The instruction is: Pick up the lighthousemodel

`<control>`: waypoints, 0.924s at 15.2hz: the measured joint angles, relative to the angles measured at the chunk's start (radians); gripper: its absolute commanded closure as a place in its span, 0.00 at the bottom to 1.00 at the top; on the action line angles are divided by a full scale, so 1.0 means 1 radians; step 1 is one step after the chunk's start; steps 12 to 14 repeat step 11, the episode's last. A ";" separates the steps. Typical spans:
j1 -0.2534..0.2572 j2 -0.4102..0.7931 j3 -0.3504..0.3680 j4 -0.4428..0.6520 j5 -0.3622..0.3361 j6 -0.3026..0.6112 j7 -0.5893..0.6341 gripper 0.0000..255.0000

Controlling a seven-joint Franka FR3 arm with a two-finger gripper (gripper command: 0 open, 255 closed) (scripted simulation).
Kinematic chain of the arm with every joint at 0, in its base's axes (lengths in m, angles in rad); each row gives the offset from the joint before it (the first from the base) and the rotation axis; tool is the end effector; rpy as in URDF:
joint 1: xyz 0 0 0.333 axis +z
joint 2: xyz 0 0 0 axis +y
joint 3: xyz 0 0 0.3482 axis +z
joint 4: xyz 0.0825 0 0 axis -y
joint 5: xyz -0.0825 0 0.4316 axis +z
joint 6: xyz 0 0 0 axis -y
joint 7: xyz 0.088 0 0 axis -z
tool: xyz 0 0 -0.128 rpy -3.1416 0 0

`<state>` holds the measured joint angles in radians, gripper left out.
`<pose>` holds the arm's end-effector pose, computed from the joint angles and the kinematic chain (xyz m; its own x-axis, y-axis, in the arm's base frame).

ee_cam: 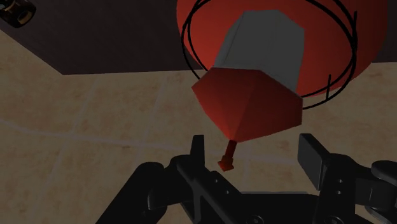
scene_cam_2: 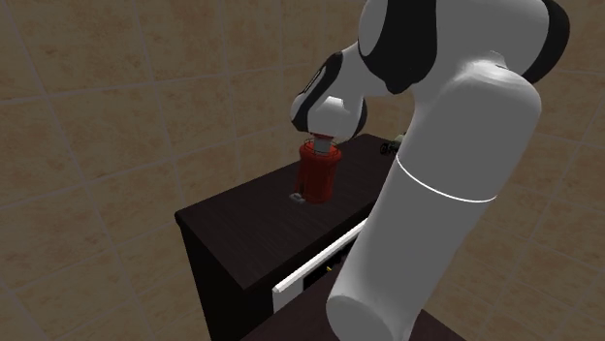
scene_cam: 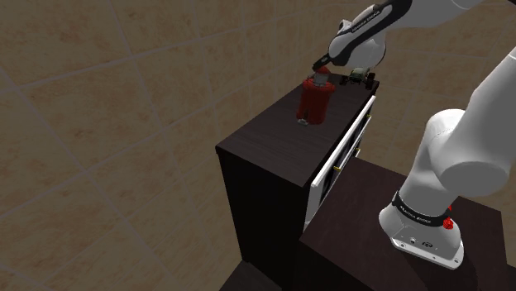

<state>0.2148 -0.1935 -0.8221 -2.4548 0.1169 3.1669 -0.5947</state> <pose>0.4498 -0.3365 0.4325 0.6919 -0.0334 0.7212 -0.2715 -0.9377 0.2170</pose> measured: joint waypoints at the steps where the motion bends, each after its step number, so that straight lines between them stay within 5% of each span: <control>1: -0.039 -0.006 0.037 0.003 -0.018 -0.013 0.017 1.00; 7: -0.181 -0.044 0.168 0.042 -0.105 -0.101 0.098 1.00; 14: -0.216 -0.059 0.205 0.074 -0.134 -0.150 0.126 1.00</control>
